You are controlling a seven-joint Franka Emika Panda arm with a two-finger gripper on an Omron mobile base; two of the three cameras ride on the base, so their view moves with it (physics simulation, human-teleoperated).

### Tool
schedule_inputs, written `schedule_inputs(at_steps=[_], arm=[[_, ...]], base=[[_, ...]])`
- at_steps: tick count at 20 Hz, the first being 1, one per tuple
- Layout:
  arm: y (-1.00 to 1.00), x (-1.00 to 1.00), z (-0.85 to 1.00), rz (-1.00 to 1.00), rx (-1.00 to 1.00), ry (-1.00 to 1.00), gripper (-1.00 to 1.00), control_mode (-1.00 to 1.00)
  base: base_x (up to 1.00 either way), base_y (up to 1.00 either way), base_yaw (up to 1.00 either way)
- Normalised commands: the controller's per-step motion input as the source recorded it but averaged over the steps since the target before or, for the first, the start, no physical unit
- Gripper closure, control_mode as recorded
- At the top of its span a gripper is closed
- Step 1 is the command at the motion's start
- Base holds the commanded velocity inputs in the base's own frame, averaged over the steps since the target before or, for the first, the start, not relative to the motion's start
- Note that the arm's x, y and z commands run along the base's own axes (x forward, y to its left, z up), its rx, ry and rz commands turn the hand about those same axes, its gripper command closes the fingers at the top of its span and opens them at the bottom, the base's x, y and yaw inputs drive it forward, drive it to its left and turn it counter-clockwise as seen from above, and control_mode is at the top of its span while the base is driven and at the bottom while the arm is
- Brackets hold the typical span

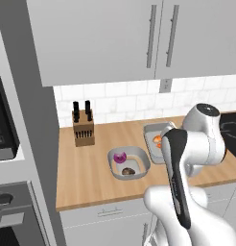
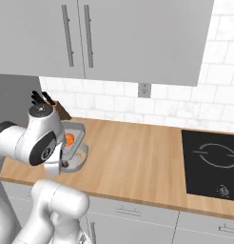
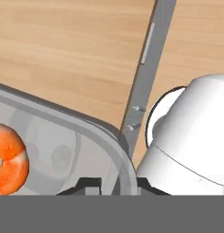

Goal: Take the meat container that has the shrimp and place it on the second highest rack of the freezer. Then take the vegetable container that has the onion and mushroom and place it on the highest rack of the freezer.

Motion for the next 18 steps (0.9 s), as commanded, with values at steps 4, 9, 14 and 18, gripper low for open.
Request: schedule_inputs(at_steps=[4, 9, 14, 18], arm=[[0.05, -0.69, 0.16, 0.0, 0.0, 0.0, 1.0, -1.0], [0.0, 0.0, 0.0, 0.0, 0.0, 0.0, 1.0, 1.0], [0.0, 0.0, 0.0, 0.0, 0.0, 0.0, 1.0, 1.0], [0.0, 0.0, 0.0, 0.0, 0.0, 0.0, 1.0, 1.0]], base=[[0.0, 0.0, 0.0], [-0.1, 0.0, 0.01], [-0.89, 0.01, 0.12], [-1.0, 0.01, 0.25]])
